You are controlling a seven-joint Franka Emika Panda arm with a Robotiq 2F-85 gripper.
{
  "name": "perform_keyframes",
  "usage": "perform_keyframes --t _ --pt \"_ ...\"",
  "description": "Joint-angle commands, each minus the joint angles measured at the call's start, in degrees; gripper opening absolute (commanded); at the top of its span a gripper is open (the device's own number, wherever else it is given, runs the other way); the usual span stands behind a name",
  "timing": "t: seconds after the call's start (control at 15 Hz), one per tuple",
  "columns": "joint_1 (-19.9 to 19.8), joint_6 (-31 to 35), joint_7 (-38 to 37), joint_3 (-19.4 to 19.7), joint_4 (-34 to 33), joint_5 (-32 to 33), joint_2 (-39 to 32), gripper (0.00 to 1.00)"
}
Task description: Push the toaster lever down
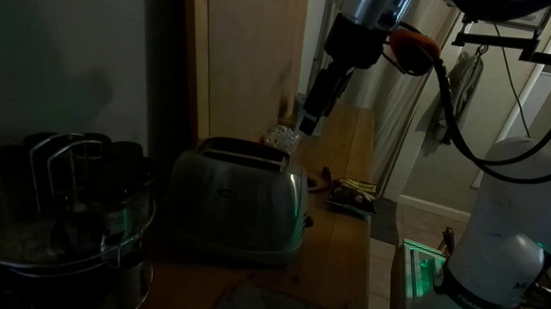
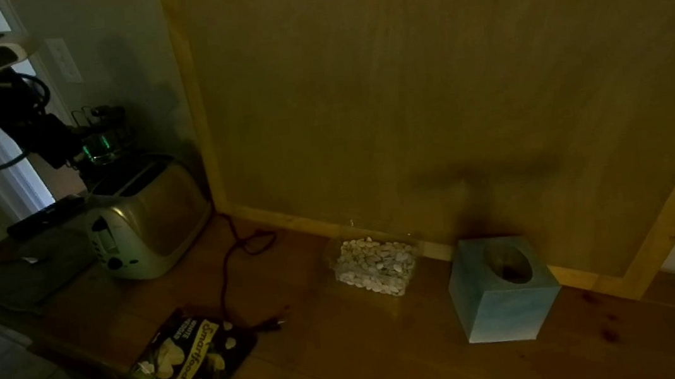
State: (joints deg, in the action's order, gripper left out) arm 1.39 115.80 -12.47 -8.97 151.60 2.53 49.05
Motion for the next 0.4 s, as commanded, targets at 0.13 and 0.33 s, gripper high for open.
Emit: perform_keyframes --t 0.13,0.33 --pt "-0.22 -0.18 -0.05 0.27 -0.43 0.02 -0.17 1.00" --pt "-0.24 -0.18 -0.19 0.26 -0.43 0.01 -0.22 1.00"
